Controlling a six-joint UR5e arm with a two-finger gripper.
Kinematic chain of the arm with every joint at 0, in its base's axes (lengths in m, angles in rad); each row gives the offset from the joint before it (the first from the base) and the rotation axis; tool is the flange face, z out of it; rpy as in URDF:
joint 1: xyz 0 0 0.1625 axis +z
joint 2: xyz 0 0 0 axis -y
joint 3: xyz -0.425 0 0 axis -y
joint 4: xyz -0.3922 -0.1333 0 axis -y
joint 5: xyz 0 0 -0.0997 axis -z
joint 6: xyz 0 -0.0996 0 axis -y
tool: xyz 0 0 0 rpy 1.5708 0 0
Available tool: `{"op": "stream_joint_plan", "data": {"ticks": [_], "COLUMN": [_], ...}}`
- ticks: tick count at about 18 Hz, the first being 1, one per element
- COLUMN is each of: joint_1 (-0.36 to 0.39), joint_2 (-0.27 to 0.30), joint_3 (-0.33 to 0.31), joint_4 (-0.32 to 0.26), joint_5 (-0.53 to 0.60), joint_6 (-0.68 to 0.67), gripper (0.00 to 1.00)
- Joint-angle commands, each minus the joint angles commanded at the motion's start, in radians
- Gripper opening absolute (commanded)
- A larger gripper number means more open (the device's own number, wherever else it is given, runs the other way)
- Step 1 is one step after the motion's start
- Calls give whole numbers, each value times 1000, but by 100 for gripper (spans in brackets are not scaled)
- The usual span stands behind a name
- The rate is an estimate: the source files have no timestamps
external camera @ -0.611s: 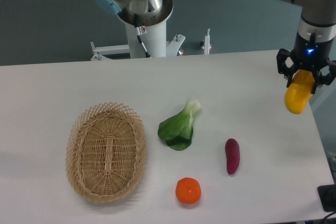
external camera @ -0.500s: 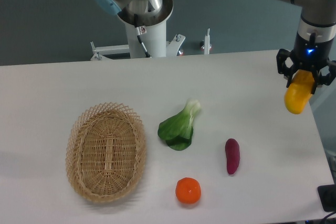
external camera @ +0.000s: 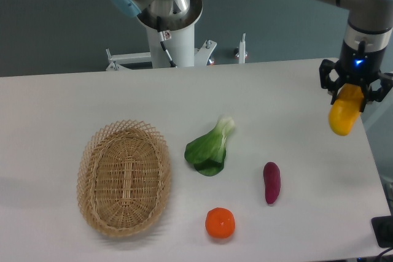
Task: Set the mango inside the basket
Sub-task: 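Carry the held yellow mango over the bok choy toward the wicker basket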
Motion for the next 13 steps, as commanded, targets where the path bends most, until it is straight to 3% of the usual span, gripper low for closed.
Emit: {"op": "stream_joint_plan", "data": {"ticks": [7, 13], "joint_1": [-207, -393], "joint_2": [28, 35], "joint_3": [-77, -158], "joint_4": [37, 123], "joint_5": [2, 2], "joint_6": [-385, -666], "gripper": [52, 52]}}
